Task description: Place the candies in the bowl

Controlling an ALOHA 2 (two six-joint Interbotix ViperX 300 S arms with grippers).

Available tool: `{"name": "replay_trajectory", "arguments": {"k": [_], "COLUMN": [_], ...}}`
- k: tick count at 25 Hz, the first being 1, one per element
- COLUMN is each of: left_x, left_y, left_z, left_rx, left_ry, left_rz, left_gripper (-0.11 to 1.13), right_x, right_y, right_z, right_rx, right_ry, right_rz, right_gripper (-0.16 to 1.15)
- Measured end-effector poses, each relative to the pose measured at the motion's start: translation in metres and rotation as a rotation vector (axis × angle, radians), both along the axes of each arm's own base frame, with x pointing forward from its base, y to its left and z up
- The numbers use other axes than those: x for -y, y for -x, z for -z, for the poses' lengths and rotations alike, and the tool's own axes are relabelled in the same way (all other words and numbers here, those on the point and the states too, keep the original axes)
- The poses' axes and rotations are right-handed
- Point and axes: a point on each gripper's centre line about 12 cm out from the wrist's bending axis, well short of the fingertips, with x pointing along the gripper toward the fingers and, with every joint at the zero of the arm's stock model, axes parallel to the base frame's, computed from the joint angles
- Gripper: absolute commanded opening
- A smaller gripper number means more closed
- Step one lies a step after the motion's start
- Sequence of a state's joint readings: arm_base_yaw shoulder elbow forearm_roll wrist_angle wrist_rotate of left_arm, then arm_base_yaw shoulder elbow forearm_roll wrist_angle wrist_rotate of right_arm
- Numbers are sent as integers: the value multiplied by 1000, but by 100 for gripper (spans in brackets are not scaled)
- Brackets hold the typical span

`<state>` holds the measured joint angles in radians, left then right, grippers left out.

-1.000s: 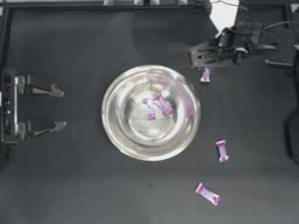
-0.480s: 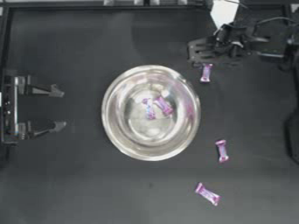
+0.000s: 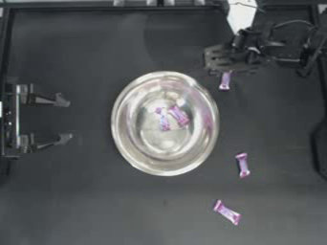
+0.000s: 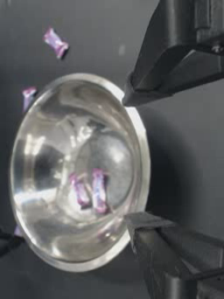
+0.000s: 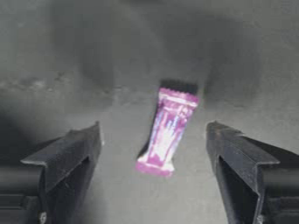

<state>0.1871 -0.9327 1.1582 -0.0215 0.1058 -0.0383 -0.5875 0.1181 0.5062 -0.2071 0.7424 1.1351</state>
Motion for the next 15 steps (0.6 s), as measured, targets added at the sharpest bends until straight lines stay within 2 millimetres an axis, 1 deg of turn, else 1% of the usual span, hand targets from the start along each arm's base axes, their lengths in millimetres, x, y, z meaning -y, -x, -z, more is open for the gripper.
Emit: {"name": "replay_trajectory", "arguments": {"k": [7, 15], "left_x": [1, 2], "left_y": [6, 10], "left_z": [0, -1], "left_rx": [20, 33], "left_ry": [-2, -6], "left_rz": [0, 0], "left_gripper": [101, 101], "right_x": [1, 1], "right_y": [1, 2], "right_z": [12, 18], "right_rx": [-27, -41], "right_ry": [-18, -29], "right_rz": [4, 7], "right_gripper": [98, 97]}}
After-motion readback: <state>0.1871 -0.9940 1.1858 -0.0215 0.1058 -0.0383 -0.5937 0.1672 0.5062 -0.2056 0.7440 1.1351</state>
